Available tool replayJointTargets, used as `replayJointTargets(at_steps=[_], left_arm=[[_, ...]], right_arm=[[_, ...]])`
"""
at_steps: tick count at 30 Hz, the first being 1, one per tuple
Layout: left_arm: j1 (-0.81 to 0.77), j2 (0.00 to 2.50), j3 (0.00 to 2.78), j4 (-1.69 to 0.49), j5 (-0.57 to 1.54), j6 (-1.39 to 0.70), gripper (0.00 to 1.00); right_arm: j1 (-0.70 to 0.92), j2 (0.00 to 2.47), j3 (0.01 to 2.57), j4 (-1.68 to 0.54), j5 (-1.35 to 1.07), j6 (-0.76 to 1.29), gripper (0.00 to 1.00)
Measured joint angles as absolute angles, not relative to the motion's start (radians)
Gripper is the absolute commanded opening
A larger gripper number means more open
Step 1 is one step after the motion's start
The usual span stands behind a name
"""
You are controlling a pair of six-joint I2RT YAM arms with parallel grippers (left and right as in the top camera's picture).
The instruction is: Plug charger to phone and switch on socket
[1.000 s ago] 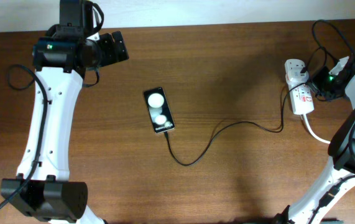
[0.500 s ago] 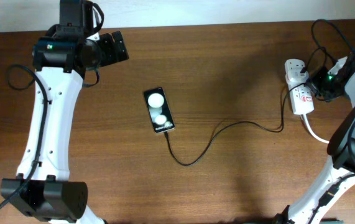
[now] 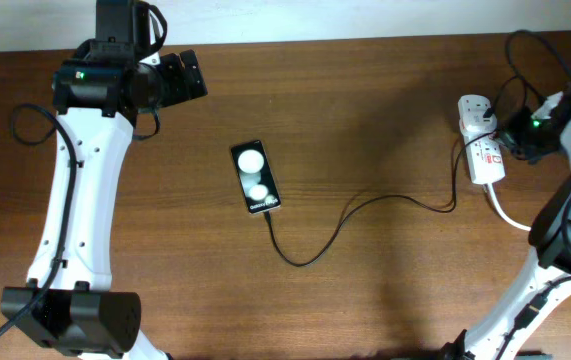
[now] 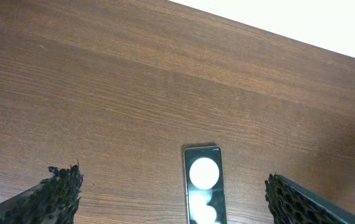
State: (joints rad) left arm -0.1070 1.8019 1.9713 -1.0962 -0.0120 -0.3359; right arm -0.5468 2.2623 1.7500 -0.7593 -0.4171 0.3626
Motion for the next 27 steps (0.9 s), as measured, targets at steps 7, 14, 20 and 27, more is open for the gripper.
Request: replayJointTargets(at_steps=[7, 14, 20, 27], left_arm=[[-0.107, 1.802, 1.971, -1.095, -0.012, -0.336, 0.99], [-0.107, 1.802, 1.971, -1.096, -0.012, -0.336, 0.99], [-0.107, 1.802, 1.971, -1.096, -0.012, -0.336, 0.99], [-0.107, 1.802, 1.971, -1.096, -0.012, -0.336, 0.99]], right_arm=[[-0.707, 2.262, 2.017, -0.996, -0.414, 0.342, 0.04], [-0.649, 2.156, 2.258, -1.209, -0.444, 0.207, 0.08], [-0.545, 1.998, 2.337, -1.279, -0.459, 0.119, 0.08], [-0.395, 1.834, 2.341, -1.387, -0.465, 0.011, 0.16]])
